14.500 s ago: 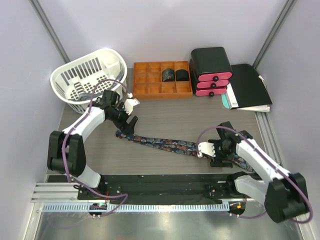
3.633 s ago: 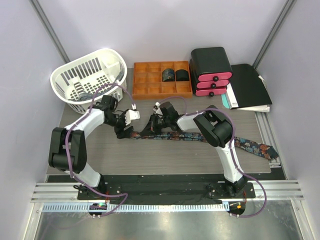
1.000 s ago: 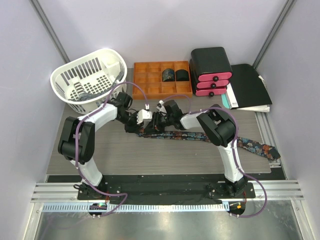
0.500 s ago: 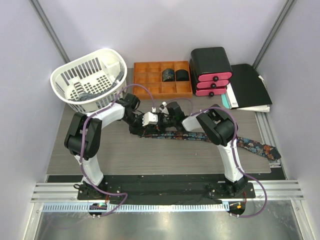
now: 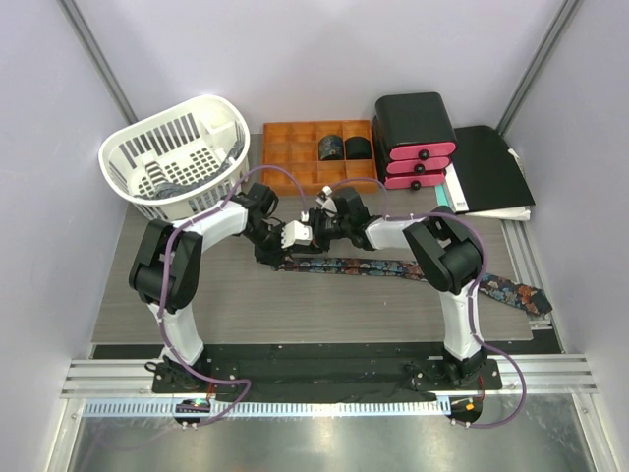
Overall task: Roll the ties
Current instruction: Roll the tie at the center of the board.
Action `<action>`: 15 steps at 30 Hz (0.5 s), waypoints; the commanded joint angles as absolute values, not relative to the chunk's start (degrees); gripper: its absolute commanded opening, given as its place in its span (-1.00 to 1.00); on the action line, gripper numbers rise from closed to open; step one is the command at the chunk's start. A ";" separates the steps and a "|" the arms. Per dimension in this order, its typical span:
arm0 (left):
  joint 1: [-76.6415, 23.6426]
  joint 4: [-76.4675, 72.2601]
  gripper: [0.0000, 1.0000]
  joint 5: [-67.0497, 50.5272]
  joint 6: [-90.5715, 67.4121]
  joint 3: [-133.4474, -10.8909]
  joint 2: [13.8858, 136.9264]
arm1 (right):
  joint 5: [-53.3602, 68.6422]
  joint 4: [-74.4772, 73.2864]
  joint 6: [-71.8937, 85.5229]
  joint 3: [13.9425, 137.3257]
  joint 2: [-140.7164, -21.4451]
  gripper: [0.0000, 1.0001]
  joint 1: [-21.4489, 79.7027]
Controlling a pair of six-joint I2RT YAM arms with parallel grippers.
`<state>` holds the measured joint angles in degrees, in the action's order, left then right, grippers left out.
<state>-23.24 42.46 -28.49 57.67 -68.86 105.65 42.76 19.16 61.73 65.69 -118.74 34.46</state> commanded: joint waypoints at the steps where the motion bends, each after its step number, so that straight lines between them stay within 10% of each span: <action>1: -23.38 44.12 -0.49 -26.28 58.97 -69.08 107.67 | 42.72 17.40 58.97 68.29 -116.45 -0.32 34.28; 15: -23.47 44.21 -0.45 -26.37 59.41 -69.08 107.40 | 38.67 5.45 47.90 72.95 -120.67 -0.19 35.95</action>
<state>-23.24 42.78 -28.47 58.06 -69.10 105.82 40.58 9.54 52.60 70.41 -120.05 35.33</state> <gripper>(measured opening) 0.275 0.400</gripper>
